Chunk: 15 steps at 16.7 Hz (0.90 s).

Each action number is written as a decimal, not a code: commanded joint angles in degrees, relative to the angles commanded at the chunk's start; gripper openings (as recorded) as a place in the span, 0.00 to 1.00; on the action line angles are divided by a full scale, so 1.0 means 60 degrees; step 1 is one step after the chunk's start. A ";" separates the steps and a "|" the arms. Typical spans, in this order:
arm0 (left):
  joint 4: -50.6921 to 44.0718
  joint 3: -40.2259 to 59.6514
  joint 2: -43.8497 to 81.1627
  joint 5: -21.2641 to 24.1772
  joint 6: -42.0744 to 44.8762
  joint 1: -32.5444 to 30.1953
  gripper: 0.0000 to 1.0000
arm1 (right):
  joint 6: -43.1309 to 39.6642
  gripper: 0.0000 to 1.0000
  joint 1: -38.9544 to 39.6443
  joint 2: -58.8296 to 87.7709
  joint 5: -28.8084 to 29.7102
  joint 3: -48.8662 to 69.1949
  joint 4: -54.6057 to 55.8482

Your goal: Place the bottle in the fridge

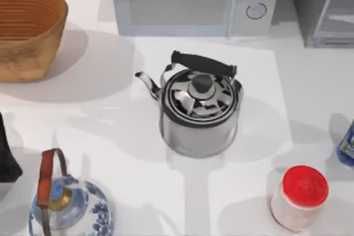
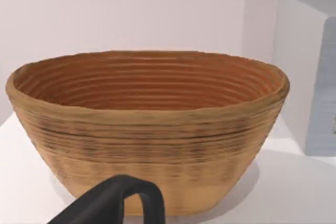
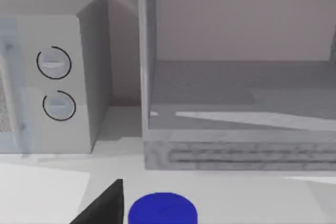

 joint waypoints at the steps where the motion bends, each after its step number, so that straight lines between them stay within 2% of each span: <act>1: 0.0000 0.0000 0.0000 0.0000 0.0000 0.0000 1.00 | 0.0000 1.00 0.0000 0.0000 0.0000 0.0000 0.0000; 4: 0.0000 0.0000 0.0000 0.0000 0.0000 0.0000 1.00 | -0.0227 1.00 -0.0138 0.0310 -0.0303 0.0036 0.0082; 7: 0.0000 0.0000 0.0000 0.0000 0.0000 0.0000 1.00 | -0.1021 1.00 -0.0679 0.1531 -0.1426 0.0214 0.0430; 10: 0.0000 0.0000 0.0000 0.0000 0.0000 0.0000 1.00 | -0.2164 1.00 -0.1521 0.3618 -0.3124 0.0562 0.1032; 15: 0.0000 0.0000 0.0000 0.0000 0.0000 0.0000 1.00 | -0.4388 1.00 -0.3216 0.8115 -0.6542 0.1392 0.2359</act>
